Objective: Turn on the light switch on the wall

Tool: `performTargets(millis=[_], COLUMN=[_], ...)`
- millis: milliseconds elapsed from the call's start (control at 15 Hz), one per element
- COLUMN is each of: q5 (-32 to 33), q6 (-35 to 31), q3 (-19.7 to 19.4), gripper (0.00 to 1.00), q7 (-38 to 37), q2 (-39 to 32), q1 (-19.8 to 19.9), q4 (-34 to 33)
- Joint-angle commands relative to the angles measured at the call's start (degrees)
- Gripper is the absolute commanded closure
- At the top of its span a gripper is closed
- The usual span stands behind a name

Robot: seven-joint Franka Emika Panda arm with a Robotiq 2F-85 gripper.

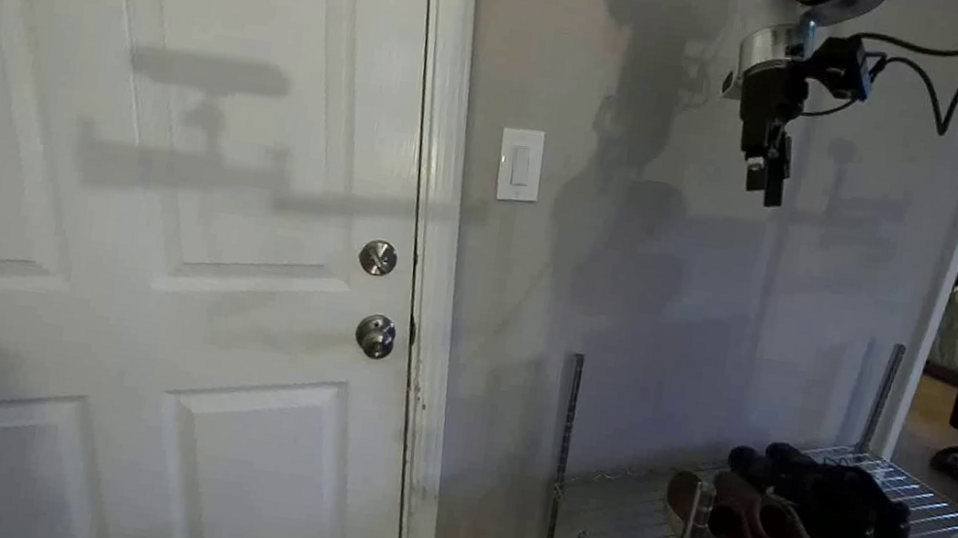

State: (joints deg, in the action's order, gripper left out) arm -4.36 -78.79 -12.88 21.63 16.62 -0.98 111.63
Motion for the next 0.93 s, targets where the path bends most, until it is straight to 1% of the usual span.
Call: performTargets(millis=[0, 67, 267, 467, 867], q5=[-0.3, 0.0, 1.0, 1.4, 0.0], q6=[0.1, -0.7, -7.0, -16.6, -30.7], q3=[1.4, 1.6, 2.5, 3.4, 4.8], gripper=[0.00, 0.00, 0.00, 0.00, 0.00], q7=[0.4, 1.2, 1.4, 0.0, -2.3], q2=[-0.2, 0.6, 3.4, 6.1, 10.9], q1=[1.7, 1.7, 1.8, 2.2, 1.5], q4=[-0.1, 0.7, 4.6, 10.1, 21.7])
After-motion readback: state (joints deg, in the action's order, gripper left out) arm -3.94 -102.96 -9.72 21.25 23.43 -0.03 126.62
